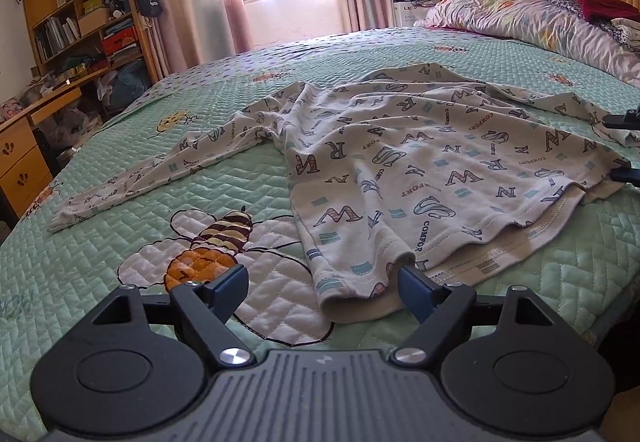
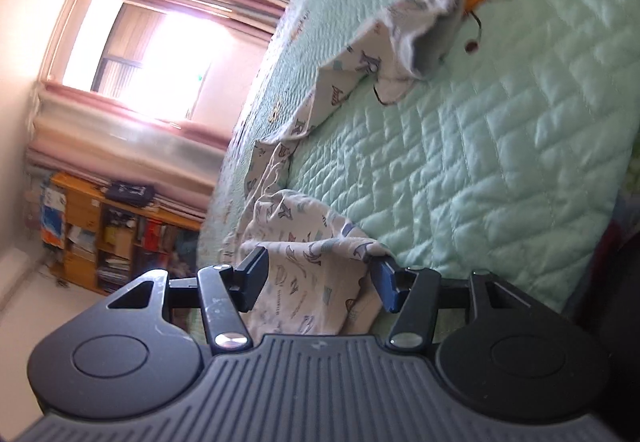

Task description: Fold clothes

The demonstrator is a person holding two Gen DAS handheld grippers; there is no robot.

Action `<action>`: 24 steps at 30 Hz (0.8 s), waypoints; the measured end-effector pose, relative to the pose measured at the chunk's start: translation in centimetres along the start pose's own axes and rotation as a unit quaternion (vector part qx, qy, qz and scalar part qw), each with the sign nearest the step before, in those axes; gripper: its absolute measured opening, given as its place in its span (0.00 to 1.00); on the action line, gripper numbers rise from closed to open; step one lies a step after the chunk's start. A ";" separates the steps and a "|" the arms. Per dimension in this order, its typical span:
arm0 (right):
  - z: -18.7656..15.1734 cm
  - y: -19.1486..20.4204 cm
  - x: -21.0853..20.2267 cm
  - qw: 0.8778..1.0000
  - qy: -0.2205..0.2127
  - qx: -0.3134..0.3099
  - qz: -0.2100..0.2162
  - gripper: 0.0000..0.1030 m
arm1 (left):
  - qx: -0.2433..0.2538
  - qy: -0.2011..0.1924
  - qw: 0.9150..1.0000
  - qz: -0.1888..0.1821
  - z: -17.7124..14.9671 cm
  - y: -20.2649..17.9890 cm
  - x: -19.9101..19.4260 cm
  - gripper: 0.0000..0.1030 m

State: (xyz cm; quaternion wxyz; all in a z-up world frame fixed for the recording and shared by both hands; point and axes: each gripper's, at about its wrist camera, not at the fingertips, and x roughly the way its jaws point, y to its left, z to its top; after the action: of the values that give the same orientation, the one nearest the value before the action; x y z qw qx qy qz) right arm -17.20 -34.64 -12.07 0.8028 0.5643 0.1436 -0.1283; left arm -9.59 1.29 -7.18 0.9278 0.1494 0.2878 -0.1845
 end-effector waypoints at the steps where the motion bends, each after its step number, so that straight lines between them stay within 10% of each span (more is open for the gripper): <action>1: -0.1 0.1 -0.1 1.000 -0.003 -0.013 -0.001 0.56 | -0.001 0.000 1.000 0.000 0.0 0.0 0.0 0.82; 24: 1.7 -0.6 2.0 0.998 0.031 -0.016 0.058 0.58 | 0.015 -0.007 1.000 0.015 -0.7 -0.6 0.7 0.86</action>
State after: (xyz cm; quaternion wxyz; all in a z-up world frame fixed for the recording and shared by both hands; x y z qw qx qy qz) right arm -15.43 -36.53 -12.85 0.8126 0.5629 0.1379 -0.0618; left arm -9.69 0.82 -8.21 0.9302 0.1664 0.2759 -0.1760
